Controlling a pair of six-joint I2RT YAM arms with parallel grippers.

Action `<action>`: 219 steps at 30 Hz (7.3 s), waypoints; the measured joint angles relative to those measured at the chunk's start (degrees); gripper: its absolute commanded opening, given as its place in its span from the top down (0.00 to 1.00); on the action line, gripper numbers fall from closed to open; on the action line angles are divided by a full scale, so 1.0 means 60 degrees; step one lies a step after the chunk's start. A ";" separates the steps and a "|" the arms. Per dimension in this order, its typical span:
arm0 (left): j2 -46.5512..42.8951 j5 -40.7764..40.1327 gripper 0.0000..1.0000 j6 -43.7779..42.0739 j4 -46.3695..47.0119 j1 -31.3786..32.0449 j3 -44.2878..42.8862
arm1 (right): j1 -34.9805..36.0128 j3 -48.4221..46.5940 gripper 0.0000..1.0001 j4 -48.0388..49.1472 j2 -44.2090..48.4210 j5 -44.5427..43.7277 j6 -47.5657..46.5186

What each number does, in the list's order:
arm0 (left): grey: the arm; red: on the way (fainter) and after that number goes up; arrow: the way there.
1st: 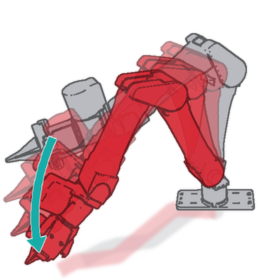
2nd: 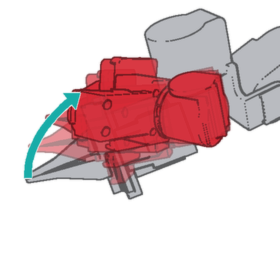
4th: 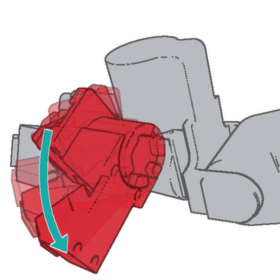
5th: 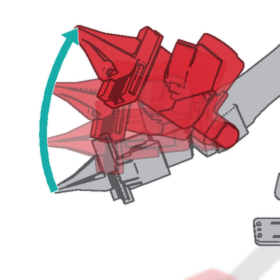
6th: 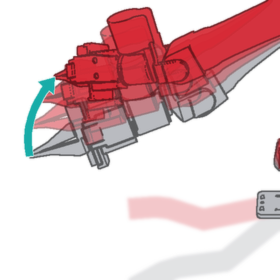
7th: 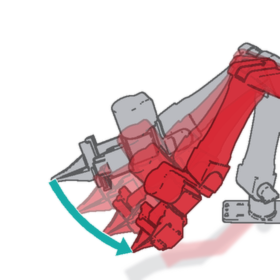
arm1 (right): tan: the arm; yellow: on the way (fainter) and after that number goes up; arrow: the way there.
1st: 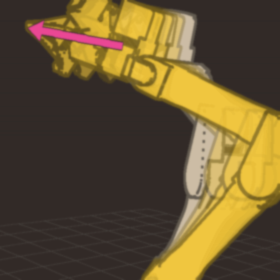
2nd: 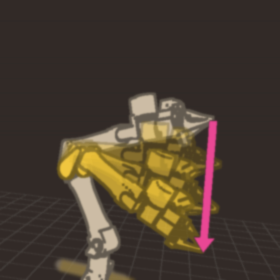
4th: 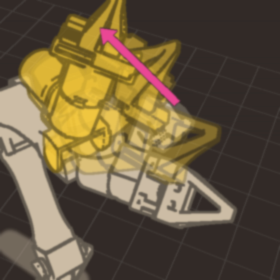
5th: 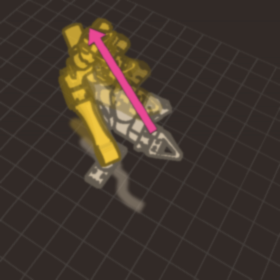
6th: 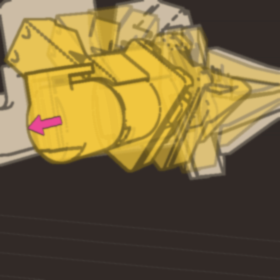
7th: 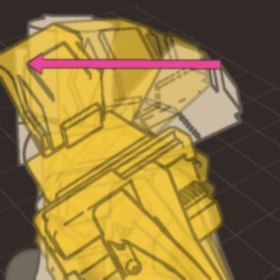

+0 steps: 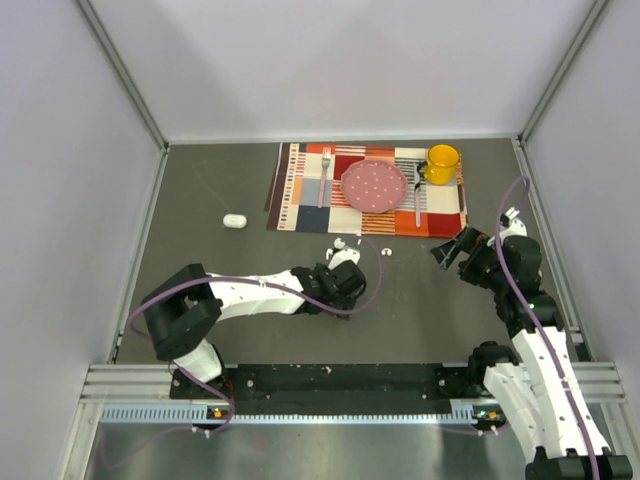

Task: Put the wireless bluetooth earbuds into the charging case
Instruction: Pick up the charging case from the center of the board, then pass from the left arm to the right, then pass from the right arm to the left, then pass from the left arm to the right

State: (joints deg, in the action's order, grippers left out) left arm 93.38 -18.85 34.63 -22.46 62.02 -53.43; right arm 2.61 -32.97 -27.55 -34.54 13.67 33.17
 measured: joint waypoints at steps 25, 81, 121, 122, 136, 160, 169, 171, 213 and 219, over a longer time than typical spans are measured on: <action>-0.0219 0.1009 0.59 -0.2095 0.1337 0.0040 0.0845 | 0.0000 0.0375 0.01 0.0240 -0.0506 0.0758 0.0189; -0.4288 0.2408 0.73 -0.7439 0.2965 0.1504 0.1603 | 0.4976 0.1067 0.48 0.3668 -0.1843 0.3799 0.1257; -0.4754 0.1840 0.33 -0.6991 0.3180 0.1548 0.1818 | 0.5424 0.1249 1.00 0.5111 -0.2484 0.4065 0.1774; -0.4736 0.1843 0.32 -0.6914 0.3133 0.1552 0.1745 | 0.5424 0.1257 1.00 0.5147 -0.2484 0.4029 0.1781; -0.5679 0.1756 0.01 -0.6127 0.3515 0.1504 0.2226 | 0.5431 0.1676 1.00 0.5457 -0.2065 0.3005 0.1829; -0.7490 0.8674 0.01 -0.0623 1.0094 -0.2954 0.5588 | 0.5431 0.2302 1.00 0.7275 -0.0182 0.2885 0.1606; -0.5351 0.9683 0.14 0.1231 1.3668 -0.2954 0.5621 | 0.5431 0.2310 1.00 0.8273 -0.0178 0.3417 0.2018; -0.5082 0.9748 0.18 0.1526 1.4298 -0.2954 0.5621 | 0.5431 0.2368 1.00 0.8499 -0.0178 0.3479 0.2091; -0.4036 0.8575 1.00 0.0361 1.3442 -0.1657 0.4648 | 0.5446 0.2736 0.05 0.9133 -0.0189 0.3614 0.2554; -0.5493 0.7592 1.00 -0.2058 1.0983 -0.1140 0.4535 | 0.5475 0.2503 0.01 0.8069 -0.0193 0.3184 0.3129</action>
State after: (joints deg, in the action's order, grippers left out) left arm 60.42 26.70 22.28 43.44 55.18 -26.22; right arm 35.46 -17.96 20.86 -35.70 32.77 51.94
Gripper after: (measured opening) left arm 0.345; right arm 0.981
